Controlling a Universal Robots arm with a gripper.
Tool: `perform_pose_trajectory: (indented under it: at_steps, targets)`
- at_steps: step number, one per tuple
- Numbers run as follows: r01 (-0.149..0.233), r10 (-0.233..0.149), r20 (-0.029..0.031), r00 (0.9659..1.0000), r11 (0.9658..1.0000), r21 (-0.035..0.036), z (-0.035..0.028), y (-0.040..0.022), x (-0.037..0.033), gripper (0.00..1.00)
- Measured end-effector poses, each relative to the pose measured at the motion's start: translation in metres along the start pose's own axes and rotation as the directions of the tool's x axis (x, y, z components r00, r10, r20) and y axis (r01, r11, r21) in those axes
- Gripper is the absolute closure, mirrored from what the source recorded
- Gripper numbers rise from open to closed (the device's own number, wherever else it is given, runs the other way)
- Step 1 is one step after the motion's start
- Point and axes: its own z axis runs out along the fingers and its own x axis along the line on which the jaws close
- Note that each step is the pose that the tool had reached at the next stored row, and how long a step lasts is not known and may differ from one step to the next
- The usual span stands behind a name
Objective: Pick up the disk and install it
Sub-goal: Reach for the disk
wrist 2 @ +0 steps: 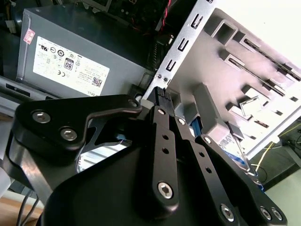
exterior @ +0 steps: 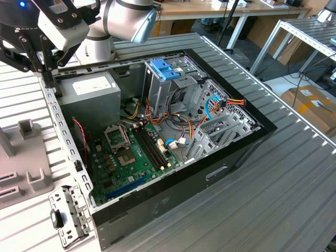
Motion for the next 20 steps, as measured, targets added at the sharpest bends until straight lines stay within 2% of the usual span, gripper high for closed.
perform_pose_trajectory:
  at_steps: [20]
  targets:
    - [0.0,0.0,0.0001,1.0,1.0,0.0,-0.0005,-0.0013,0.0169,0.89]
